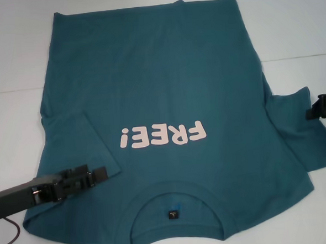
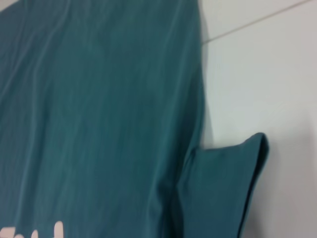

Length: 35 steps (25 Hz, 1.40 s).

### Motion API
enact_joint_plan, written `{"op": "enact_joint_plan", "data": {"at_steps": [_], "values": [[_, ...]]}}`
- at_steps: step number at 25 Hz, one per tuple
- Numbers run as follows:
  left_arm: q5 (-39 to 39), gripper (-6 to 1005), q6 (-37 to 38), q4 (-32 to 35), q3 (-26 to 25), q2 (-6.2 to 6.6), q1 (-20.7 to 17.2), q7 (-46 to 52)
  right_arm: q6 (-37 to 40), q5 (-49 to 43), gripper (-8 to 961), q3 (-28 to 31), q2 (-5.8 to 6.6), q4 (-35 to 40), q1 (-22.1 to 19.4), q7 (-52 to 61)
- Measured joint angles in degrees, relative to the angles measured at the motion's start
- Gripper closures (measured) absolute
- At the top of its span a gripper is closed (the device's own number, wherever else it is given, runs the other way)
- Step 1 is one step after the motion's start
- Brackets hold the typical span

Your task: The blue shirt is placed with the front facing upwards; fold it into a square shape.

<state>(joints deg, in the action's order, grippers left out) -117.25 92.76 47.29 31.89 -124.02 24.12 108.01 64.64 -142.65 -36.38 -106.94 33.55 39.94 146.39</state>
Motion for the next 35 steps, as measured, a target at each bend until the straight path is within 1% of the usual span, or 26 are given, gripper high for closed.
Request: {"op": "enact_joint_plan", "data": {"at_steps": [6, 10, 18, 30, 35], "values": [[0.0, 138, 0.0, 0.0, -0.2, 0.06, -0.2, 0.4, 0.8, -0.8, 943, -0.4, 1.51, 2.5, 0.4, 2.3], [0.0, 138, 0.1, 0.0, -0.2, 0.08, -0.2, 0.5, 0.9, -4.8, 943, -0.6, 1.94, 4.5, 2.0, 4.7], [0.0, 139, 0.3, 0.0, -1.0, 0.12, -0.4, 0.5, 1.6, -10.8, 943, -0.7, 1.92, 5.4, 5.6, 6.6], [0.0, 139, 0.4, 0.0, -1.7, 0.18, -0.8, 0.5, 5.2, -14.1, 943, -1.7, 0.93, 9.3, 10.8, 7.3], [0.0, 139, 0.2, 0.0, -1.8, 0.12, -0.8, 0.5, 6.4, -14.1, 944, -3.1, 0.31, 10.0, 12.0, 8.1]]}}
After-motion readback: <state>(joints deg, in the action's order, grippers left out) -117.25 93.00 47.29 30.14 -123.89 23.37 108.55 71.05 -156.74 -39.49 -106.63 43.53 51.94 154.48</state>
